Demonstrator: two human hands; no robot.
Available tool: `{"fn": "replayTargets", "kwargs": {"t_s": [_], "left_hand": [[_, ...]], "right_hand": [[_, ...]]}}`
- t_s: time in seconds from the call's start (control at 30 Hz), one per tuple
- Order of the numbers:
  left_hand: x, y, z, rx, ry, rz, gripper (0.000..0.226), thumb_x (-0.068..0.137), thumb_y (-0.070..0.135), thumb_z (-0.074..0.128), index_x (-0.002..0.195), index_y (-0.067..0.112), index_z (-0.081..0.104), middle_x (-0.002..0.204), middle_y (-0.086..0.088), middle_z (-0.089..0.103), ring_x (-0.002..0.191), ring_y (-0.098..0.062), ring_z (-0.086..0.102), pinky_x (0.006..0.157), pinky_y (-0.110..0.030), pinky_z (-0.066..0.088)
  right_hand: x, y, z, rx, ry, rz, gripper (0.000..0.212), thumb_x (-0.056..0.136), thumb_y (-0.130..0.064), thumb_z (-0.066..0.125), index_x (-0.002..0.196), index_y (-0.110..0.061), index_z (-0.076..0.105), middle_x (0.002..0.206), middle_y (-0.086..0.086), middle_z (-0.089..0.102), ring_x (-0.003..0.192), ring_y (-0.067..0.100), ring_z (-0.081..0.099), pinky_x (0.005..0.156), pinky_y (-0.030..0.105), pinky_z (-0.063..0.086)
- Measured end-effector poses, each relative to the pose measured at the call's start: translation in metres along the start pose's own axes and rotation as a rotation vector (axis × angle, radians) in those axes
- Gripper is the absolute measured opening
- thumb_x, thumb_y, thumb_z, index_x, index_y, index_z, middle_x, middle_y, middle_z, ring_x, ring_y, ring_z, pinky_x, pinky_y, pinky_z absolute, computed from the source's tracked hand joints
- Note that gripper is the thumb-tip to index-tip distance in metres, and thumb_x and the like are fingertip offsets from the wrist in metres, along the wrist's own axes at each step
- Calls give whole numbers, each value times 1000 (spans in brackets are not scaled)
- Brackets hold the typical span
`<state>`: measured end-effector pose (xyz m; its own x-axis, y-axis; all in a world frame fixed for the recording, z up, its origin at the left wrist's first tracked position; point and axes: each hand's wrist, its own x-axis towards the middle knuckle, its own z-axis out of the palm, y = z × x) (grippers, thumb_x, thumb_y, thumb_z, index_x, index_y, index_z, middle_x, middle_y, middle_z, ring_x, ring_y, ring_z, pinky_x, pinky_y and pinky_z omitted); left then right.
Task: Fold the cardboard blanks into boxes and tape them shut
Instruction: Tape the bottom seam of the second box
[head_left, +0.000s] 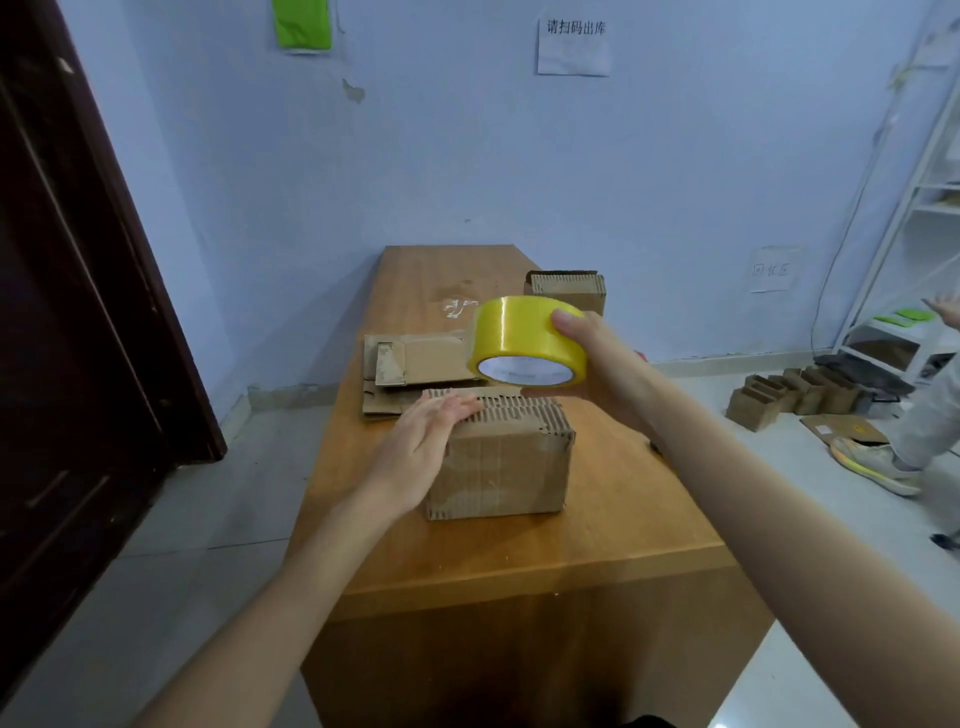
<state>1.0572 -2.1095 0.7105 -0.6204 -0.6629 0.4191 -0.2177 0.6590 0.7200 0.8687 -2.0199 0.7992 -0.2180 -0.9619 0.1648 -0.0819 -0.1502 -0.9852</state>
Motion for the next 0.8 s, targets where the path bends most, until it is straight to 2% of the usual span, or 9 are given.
{"fn": "replayTargets", "kwargs": {"t_s": [0.13,0.2,0.27,0.33,0.4,0.43,0.53,0.67,0.8], "left_hand": [[0,7,-2,-181,11,-112,49,91,53,20,114,41,62,142,12,45,139,-7,26,118,-33,14],[0,10,-2,-288,12,-173,34,93,41,30,109,44,59,145,11,40,141,-9,23,118,-36,15],[2,9,-1,-316,19,-176,32,87,26,38,108,36,60,139,7,47,140,-12,28,116,-37,21],[1,10,-2,-376,36,-152,31,87,18,44,111,25,62,125,4,61,128,-8,44,105,-25,36],[1,17,-8,-489,89,-149,24,92,9,49,110,9,64,106,6,69,105,2,58,82,-8,42],[2,20,-10,-537,128,-162,22,92,12,51,107,6,66,97,9,72,96,3,61,77,-6,41],[9,22,-13,-620,201,-235,32,83,40,52,95,15,69,90,2,74,99,-11,64,88,-23,43],[15,26,-12,-652,282,-297,35,82,51,61,89,18,69,92,-2,73,97,-21,66,97,-37,43],[20,33,-11,-724,351,-375,27,85,40,61,84,14,68,84,-1,71,87,-20,65,98,-40,45]], "right_hand": [[18,13,22,83,-16,44,42,82,-45,60,101,-8,62,103,14,69,97,26,67,90,42,54],[23,20,29,185,21,77,47,79,-48,63,108,-10,63,108,14,69,102,28,66,94,42,50],[25,25,32,285,93,91,57,79,-51,59,119,-10,60,113,15,68,102,28,66,92,41,50],[26,29,31,314,120,83,55,88,-52,46,123,-11,59,112,14,69,99,26,67,90,39,51],[27,31,31,313,136,101,59,89,-53,47,125,-8,58,116,16,67,106,29,65,95,42,49],[28,32,32,310,142,104,62,86,-55,51,126,-7,58,117,17,67,109,31,63,98,43,48],[28,32,32,309,154,94,57,89,-53,48,123,-9,59,116,16,67,109,30,63,99,43,47],[26,31,30,315,139,80,43,92,-53,44,111,-18,62,106,9,71,97,24,67,89,39,52],[27,31,33,260,148,91,86,60,-67,62,127,-14,58,118,12,67,110,27,64,102,46,45]]}}
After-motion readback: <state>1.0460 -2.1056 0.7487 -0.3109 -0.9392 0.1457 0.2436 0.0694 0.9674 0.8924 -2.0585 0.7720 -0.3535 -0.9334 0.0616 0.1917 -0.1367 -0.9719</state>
